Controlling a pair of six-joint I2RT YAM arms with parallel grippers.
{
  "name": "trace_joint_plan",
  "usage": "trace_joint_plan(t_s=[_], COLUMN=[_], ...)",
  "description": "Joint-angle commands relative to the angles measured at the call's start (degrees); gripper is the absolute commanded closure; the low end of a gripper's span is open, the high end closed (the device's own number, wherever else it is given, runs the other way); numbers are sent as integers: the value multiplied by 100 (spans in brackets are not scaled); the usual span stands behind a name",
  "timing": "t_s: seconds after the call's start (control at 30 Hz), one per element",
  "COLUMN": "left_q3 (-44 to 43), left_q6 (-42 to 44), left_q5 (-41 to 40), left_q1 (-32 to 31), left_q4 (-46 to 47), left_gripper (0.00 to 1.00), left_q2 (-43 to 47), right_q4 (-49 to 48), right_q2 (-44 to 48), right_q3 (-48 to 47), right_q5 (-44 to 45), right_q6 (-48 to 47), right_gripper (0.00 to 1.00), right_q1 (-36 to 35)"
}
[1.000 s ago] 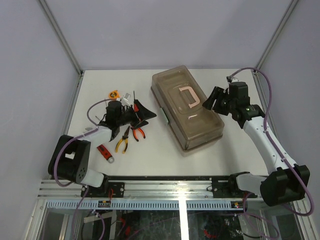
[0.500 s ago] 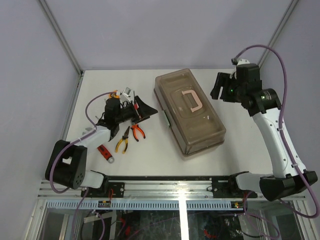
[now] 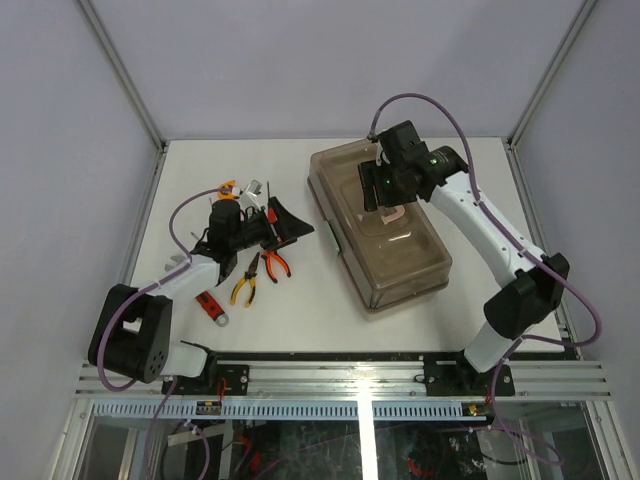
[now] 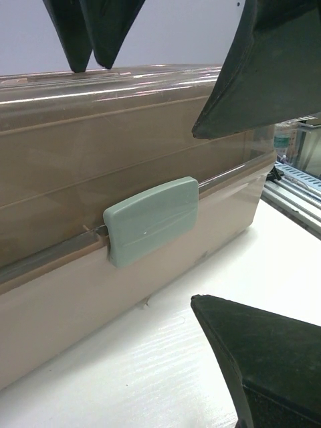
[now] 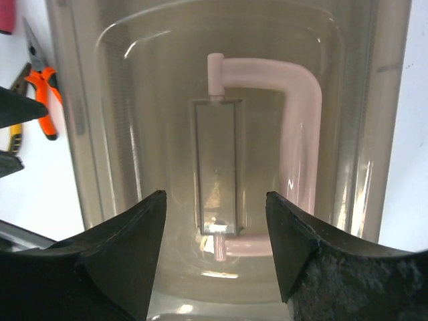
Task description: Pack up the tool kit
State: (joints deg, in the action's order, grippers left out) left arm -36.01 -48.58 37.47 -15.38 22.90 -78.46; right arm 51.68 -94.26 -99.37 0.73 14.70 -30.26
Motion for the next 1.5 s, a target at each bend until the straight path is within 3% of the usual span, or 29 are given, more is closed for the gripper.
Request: trace_joint_plan(t_s=[0.0, 0.17, 0.4, 0.73, 1.17, 1.47], left_q3=[-12, -42, -111, -203, 2, -146], left_q6=[181, 137, -115, -1106, -2047, -2294], left_q5=[-81, -79, -129, -401, -134, -114], left_q1=[-14, -16, -228, -779, -807, -910], left_q4=[-38, 54, 441, 1600, 3840, 4270], left_gripper=[0, 0, 0, 4, 4, 7], left_q2=[79, -59, -583, -1395, -2328, -2639], right_q4=[258, 439, 658, 704, 650, 782], right_q2=[-194, -537, -809, -716, -582, -587], right_q3=[-584, -695, -750, -530, -210, -204], right_q5=[376, 465, 565, 731, 747, 734], right_q6=[-246, -340, -298, -176, -65, -87], right_gripper=[33, 38, 57, 55, 55, 55], right_q1=[-129, -246, -349, -358, -363, -358])
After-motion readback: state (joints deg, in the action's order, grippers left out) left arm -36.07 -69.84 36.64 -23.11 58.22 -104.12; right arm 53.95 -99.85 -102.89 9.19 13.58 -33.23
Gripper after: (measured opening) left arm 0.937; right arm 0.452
